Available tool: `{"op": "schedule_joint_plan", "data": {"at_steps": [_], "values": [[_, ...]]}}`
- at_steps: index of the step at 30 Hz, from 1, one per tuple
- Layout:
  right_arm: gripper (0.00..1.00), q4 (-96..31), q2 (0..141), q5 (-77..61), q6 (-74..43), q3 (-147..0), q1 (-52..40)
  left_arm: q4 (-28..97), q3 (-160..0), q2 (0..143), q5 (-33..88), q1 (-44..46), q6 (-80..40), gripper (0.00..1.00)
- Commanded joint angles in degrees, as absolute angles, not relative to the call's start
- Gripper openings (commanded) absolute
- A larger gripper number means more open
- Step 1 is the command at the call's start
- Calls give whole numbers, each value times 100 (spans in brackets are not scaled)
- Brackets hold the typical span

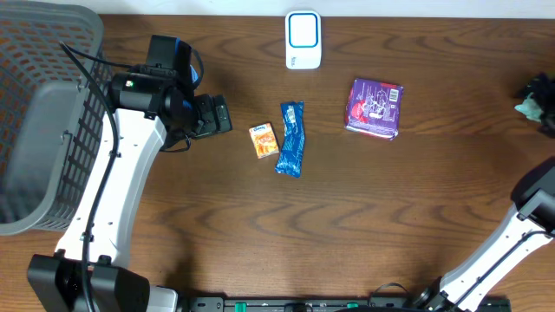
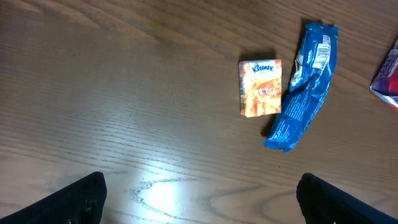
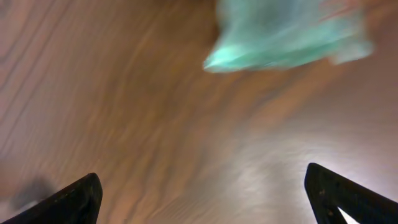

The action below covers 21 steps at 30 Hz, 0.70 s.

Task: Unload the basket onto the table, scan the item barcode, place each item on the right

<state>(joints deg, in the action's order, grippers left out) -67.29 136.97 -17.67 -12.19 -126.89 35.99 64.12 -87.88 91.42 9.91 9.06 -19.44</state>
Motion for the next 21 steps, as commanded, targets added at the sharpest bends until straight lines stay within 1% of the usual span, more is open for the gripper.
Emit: {"op": "schedule_joint_plan", "data": {"at_steps": [1,7,10,13,17,19,20,21], "values": [[99,-6775,13576,-2646,-753,-12610,3234,6429,-8818,9166,937,880,-1909,98],[99,-6895,13576,-2993,-655,-12610,2596,6431,-8818,9166,937,880,-1909,98],[94,-7299,13576,-3026,-644,-12608,2250,6431,-8818,9166,937,880,-1909,98],[91,-7703,13576,-3013,-183,-12549,1874,6431,-8818,9166,937,880,-1909,98],[93,-7870,13576,-2982,622,-12219,1337,6429,-8818,9166,937,880,-1909,98],[95,-7832,13576,-2836,628,-12005,1107,6429,-8818,9166,937,880,-1909,98],[94,-7822,13576,-2840,626,-11891,1000,6431,-8818,9166,937,880,-1909,98],[90,-7808,13576,-2842,609,-11743,862,6429,-8818,9166,937,880,-1909,98]]}}
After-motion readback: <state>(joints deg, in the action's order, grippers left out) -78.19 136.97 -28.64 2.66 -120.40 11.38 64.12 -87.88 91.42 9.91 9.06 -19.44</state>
